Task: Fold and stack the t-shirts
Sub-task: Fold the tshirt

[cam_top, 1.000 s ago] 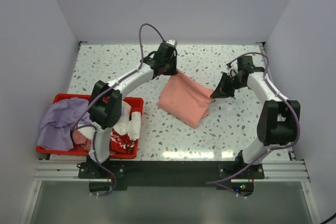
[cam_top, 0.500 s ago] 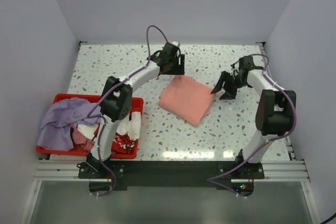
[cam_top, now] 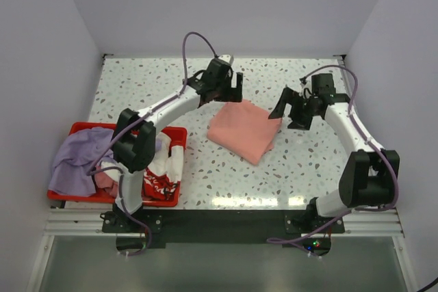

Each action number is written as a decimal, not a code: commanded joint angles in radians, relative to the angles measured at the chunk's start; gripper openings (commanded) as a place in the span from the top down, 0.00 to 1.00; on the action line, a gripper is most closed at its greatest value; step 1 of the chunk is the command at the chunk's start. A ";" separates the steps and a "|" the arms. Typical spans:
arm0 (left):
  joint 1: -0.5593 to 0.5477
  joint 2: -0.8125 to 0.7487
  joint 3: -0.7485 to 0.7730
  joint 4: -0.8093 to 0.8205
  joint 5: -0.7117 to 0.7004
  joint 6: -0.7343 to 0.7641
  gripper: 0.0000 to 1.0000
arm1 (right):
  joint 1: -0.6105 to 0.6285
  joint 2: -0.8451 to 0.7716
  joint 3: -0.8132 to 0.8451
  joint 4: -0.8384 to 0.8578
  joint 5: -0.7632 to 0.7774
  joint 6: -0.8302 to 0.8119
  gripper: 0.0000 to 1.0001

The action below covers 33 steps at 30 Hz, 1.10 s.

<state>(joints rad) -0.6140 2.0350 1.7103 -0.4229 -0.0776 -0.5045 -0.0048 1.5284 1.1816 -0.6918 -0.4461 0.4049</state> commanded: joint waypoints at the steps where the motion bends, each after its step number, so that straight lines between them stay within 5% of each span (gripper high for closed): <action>1: -0.052 -0.087 -0.063 0.076 -0.021 -0.003 0.00 | 0.092 -0.073 -0.074 0.049 0.012 0.026 0.01; 6: -0.056 -0.076 -0.133 0.139 0.039 -0.025 0.00 | 0.181 -0.099 -0.125 0.061 0.017 0.055 0.01; 22: -0.052 0.129 -0.089 0.099 0.002 -0.071 0.00 | 0.189 -0.300 -0.227 -0.094 0.205 0.023 0.01; 33: -0.050 0.019 -0.294 0.174 0.044 -0.134 0.00 | 0.186 -0.326 -0.218 -0.172 0.334 0.029 0.01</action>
<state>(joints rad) -0.6689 2.1029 1.4891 -0.2287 -0.0559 -0.5922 0.1841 1.2304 0.9474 -0.8284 -0.1802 0.4374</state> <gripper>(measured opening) 0.997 0.987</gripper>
